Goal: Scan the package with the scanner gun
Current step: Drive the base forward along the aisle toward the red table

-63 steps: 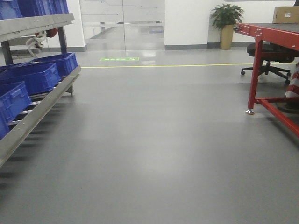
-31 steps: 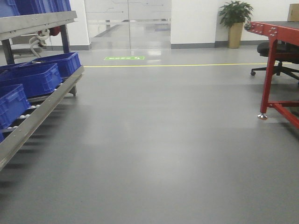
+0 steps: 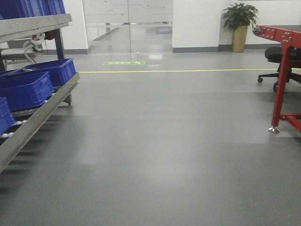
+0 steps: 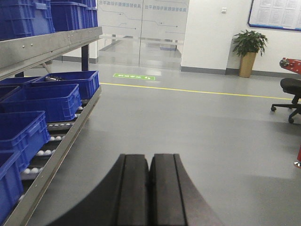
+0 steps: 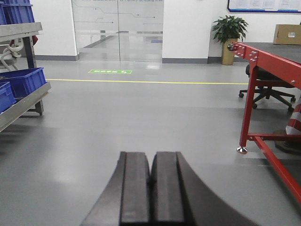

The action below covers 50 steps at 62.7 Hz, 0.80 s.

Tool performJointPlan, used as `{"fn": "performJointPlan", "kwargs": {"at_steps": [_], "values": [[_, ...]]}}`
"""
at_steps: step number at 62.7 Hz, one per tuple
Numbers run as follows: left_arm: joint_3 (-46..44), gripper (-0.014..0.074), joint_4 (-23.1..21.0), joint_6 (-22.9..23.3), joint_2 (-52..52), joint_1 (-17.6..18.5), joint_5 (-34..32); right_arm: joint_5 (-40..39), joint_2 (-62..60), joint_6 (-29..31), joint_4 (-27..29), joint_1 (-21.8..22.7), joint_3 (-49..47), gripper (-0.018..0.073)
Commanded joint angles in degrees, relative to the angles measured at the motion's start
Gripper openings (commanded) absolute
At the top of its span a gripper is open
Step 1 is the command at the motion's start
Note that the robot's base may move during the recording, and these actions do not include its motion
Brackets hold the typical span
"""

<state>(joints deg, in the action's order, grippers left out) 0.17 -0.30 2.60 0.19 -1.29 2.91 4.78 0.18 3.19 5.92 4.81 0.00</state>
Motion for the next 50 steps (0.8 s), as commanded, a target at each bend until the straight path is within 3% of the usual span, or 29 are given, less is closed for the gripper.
{"fn": "performJointPlan", "kwargs": {"at_steps": [1, 50], "values": [[-0.17, -0.0111, -0.13, -0.26, -0.19, 0.28, -0.86, -0.92, -0.18, 0.21, -0.07, 0.09, 0.0, -0.0167], [-0.17, -0.0111, -0.13, -0.26, -0.19, 0.28, -0.86, -0.92, -0.18, 0.21, -0.07, 0.09, 0.0, -0.0167]]}}
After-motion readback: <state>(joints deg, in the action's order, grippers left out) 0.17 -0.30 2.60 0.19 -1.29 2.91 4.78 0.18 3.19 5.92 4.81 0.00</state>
